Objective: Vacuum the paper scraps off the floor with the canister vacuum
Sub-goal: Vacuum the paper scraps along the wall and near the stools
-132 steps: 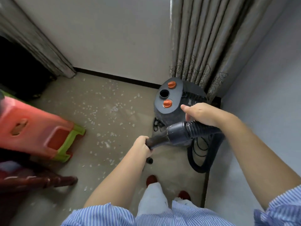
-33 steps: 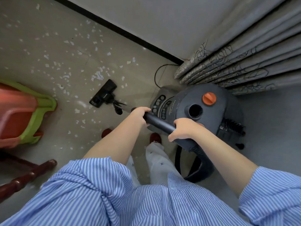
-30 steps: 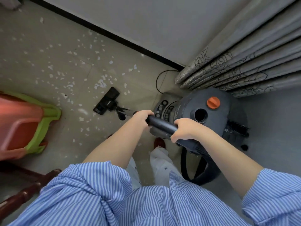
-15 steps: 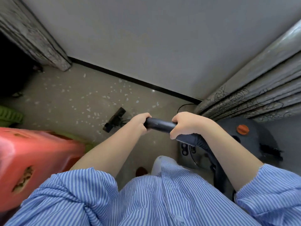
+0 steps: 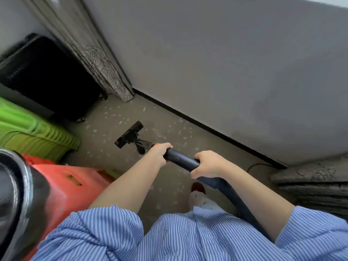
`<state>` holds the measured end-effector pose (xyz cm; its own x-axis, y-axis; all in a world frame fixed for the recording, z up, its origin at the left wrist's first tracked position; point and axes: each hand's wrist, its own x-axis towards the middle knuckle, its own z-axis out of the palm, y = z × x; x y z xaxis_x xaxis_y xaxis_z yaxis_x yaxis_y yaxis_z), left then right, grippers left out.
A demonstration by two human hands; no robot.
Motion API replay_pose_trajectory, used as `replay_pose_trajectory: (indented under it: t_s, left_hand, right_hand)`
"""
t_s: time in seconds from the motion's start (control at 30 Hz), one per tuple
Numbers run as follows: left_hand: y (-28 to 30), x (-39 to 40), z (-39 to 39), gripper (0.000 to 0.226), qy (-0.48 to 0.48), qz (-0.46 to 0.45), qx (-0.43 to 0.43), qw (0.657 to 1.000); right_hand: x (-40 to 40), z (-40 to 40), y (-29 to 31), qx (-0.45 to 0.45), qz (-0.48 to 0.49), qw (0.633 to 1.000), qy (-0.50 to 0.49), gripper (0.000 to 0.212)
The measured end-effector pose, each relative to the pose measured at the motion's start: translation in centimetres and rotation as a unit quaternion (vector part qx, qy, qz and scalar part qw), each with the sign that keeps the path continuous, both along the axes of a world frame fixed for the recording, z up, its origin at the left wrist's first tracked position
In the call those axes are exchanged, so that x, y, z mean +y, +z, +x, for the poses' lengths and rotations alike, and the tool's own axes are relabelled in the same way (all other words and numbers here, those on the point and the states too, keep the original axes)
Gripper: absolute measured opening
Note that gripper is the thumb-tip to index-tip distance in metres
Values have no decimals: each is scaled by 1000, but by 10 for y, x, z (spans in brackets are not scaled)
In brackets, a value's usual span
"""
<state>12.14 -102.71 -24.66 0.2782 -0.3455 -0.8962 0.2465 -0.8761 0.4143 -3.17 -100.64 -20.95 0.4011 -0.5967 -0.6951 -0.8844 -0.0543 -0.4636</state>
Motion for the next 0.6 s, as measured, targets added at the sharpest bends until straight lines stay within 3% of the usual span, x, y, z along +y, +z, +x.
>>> replay_pose_trajectory:
  t_s: [0.17,0.3,0.37,0.6]
  left_hand:
    - [10,-49,37,13,-3,12,-42,999]
    - [4,-69,73,21,14,11,-39,999]
    - [-3,-74,90,11,23,15,-35,999]
    - [-28,-114,183,41,44,11,-26,999]
  right_hand:
    - [-58,37,12,-36,-17,999,14,21]
    - [-86,77,12,-37,-26,998,40,25]
    - [-93,95,8,-33,-20,998,43,25]
    - [-138,184,-10,3,-6,999,43,29]
